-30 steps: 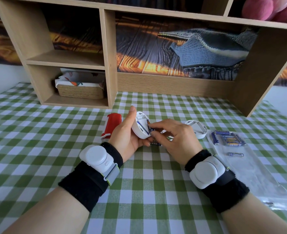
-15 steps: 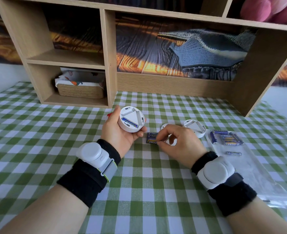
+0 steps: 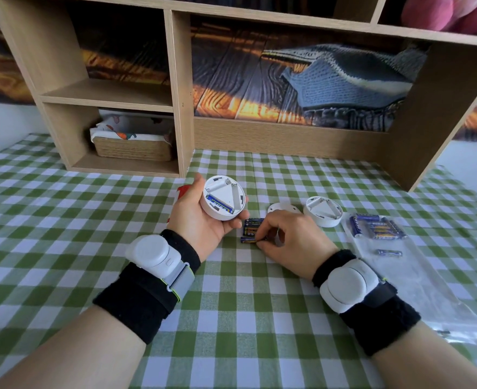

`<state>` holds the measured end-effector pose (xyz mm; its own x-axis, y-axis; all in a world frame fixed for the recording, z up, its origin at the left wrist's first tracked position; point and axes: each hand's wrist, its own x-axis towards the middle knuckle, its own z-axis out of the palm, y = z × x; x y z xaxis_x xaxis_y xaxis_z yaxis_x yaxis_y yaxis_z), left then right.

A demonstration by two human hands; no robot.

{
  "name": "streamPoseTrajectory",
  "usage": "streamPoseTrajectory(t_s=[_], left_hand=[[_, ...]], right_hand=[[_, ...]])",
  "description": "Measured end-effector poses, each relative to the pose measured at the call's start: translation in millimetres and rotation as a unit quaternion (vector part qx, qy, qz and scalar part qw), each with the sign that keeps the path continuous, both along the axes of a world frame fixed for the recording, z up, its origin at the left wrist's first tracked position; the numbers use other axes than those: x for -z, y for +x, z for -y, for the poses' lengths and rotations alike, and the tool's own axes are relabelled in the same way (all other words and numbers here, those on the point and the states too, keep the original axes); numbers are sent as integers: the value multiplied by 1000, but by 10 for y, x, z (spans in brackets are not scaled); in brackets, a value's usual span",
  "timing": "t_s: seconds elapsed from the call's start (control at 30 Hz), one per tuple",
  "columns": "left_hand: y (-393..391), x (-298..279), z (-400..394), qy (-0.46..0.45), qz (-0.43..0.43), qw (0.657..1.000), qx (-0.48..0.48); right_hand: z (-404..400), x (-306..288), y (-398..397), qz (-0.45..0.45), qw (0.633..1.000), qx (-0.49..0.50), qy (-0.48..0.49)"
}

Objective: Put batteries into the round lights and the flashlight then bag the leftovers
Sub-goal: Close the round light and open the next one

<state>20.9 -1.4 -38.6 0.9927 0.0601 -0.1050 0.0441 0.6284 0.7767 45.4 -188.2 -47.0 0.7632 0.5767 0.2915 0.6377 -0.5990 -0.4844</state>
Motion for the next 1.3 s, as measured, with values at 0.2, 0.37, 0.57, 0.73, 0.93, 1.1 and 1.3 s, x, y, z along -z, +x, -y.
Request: streamPoseTrajectory(t_s=[0.2,0.37,0.57,0.73,0.93,1.1,1.3], left_hand=[[6,6,-4,-2,-4,1000,15],[-27,-10,9,-19,8,998,64],[-20,3,30,5,16,995,95],[-19,27,54,55,52,990,122],[-35,24,80,52,43,987,146],[-29,53,85,43,66,985,156],[-28,105,93,57,135,975,167]], right_hand=[[16,-16,-3,14,998,31,47],[13,-42,11,8,989,72,128],[-21,-56,-4,-3,982,92,165],[-41,-63,-18,2,978,90,190],[-59,-36,1,85,978,48,184],[-97,13,13,71,981,32,180],[-138,2,-7,-10,976,48,211]])
